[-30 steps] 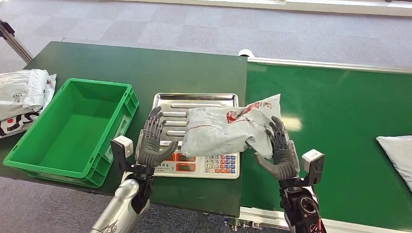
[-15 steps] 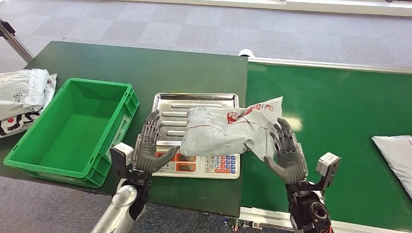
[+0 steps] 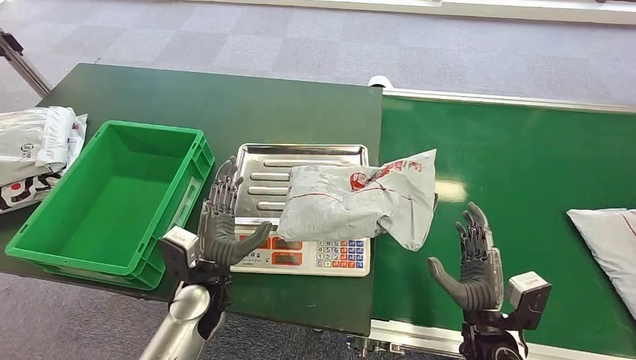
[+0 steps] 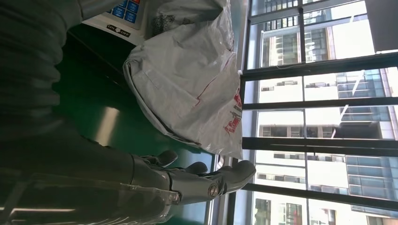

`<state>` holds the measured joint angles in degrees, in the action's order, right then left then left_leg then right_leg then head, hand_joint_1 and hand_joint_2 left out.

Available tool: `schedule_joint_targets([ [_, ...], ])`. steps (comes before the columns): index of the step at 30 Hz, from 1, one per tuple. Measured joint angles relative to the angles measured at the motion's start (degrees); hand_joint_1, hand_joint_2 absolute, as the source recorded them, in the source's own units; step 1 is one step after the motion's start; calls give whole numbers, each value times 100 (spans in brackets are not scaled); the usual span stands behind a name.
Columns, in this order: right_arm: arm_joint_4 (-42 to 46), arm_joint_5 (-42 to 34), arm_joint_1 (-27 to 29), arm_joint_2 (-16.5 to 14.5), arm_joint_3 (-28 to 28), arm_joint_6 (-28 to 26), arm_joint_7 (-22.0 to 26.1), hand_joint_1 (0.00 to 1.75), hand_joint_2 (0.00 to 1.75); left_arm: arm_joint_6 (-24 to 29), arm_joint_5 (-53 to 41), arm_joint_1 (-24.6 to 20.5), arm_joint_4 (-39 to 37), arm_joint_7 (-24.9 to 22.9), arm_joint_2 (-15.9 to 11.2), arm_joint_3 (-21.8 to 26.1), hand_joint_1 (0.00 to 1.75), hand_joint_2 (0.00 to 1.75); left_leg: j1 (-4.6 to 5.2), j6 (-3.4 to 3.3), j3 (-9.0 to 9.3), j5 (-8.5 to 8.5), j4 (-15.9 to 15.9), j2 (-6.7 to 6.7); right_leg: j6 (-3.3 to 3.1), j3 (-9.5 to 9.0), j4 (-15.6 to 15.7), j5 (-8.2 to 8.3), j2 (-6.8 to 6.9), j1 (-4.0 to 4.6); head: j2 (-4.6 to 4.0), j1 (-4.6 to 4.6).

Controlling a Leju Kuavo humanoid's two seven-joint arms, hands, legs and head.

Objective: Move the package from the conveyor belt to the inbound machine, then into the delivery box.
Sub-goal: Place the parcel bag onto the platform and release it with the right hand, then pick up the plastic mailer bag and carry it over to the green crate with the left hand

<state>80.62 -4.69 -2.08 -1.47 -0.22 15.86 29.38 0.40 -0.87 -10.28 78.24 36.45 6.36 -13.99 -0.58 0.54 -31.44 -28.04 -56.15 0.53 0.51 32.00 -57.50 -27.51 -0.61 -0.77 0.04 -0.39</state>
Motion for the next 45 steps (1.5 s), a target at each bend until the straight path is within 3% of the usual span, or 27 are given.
schedule_joint_targets([
  [7, 170, -31, 139, -30, -98, -139, -93, 0, 175, -70, -126, -10, 275, 3, 32, -164, 0, 175, 0, 0, 6, 2, -1, 1, -1, -3, 1, 1, 0, 0, 0, 1],
  [13, 173, -49, 236, -98, -187, -121, -86, 0, 175, 94, -1449, -422, 100, -396, 58, -714, 0, 175, 0, -1, 6, 3, -2, 5, -1, -3, 1, 1, 2, -1, 0, 0],
  [18, 174, 196, 306, -209, -204, -43, -50, 0, 175, 86, -2689, -1256, -866, -1666, 227, -1274, 0, 175, 0, -1, 4, 4, -2, 1, -1, -3, 1, 4, 2, -1, 0, 0],
  [20, 161, 249, 301, -242, -209, -16, -41, 0, 175, -8, -2838, -1609, -1376, -1939, 335, -1367, 0, 175, 0, -2, 5, 5, -3, -1, 1, -4, 1, 6, 1, -1, 0, 0],
  [29, 85, 437, 228, -389, -222, 68, -112, 0, 175, -20, -3735, -2585, -3092, -2687, 671, -1526, 0, 175, 0, -2, 3, 5, -3, 0, 2, -2, 1, 7, 0, -1, 0, 0],
  [39, -35, 527, 123, -496, -225, 70, -186, 0, 175, 347, -4291, -2857, -3974, -3023, 833, -1525, 0, 175, 0, -2, 5, 5, -3, 0, 2, -8, 1, 7, 1, -1, 0, -1],
  [40, -44, 540, 119, -508, -225, 70, -190, 0, 175, 371, -4375, -2855, -4019, -3046, 839, -1525, 12, 175, 0, -2, 6, 5, -3, 0, 2, -8, 1, 7, 1, -1, 0, -1],
  [43, -64, 568, 109, -537, -225, 68, -201, 0, 175, 332, -4566, -2845, -4111, -3071, 857, -1521, 141, 175, 0, -2, 7, 5, -2, 0, 2, -10, 1, 7, 1, -1, 0, -1],
  [44, -68, 571, 107, -543, -225, 66, -203, 0, 175, 344, -4607, -2839, -4128, -3064, 862, -1518, 173, 175, 0, -2, 8, 5, -2, 1, 2, -11, 1, 7, 1, 0, 0, 0],
  [45, -71, 573, 106, -548, -225, 64, -205, 0, 175, 381, -4647, -2827, -4139, -3053, 865, -1513, 175, 175, 0, -2, 8, 5, -2, 0, 2, -11, 1, 7, 1, 0, 0, -1],
])
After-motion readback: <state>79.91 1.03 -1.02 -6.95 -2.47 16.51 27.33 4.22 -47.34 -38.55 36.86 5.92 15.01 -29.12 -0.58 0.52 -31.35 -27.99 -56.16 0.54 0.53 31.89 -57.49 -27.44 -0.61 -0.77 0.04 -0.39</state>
